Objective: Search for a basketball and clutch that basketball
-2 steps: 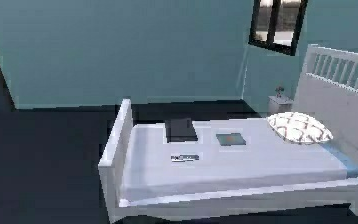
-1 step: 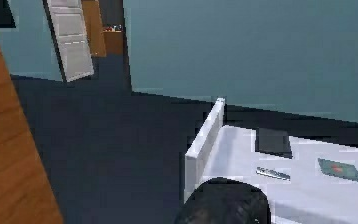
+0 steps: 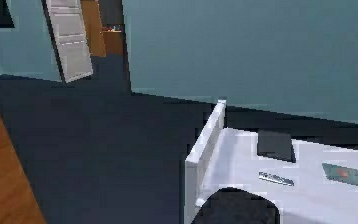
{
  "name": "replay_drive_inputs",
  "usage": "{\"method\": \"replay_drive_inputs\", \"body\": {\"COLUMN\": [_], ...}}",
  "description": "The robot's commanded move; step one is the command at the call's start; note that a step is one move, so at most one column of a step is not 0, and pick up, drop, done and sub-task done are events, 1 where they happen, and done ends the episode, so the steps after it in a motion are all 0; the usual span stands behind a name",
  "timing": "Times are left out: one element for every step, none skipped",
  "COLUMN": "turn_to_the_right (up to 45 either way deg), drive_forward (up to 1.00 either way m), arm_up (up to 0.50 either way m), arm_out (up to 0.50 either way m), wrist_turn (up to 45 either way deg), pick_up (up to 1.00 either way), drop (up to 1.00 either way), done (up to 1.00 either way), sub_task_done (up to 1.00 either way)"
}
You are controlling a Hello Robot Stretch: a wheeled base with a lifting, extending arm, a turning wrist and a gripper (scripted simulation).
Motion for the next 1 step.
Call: {"method": "replay_drive_inputs", "body": {"turn_to_the_right": [15.0], "drive_forward": [0.0], "arm_up": [0.0], "arm_out": [0.0], "wrist_turn": [0.0], "pick_up": [0.0], "drop": [0.0], "done": [0.0], "sub_task_done": [0.0]}}
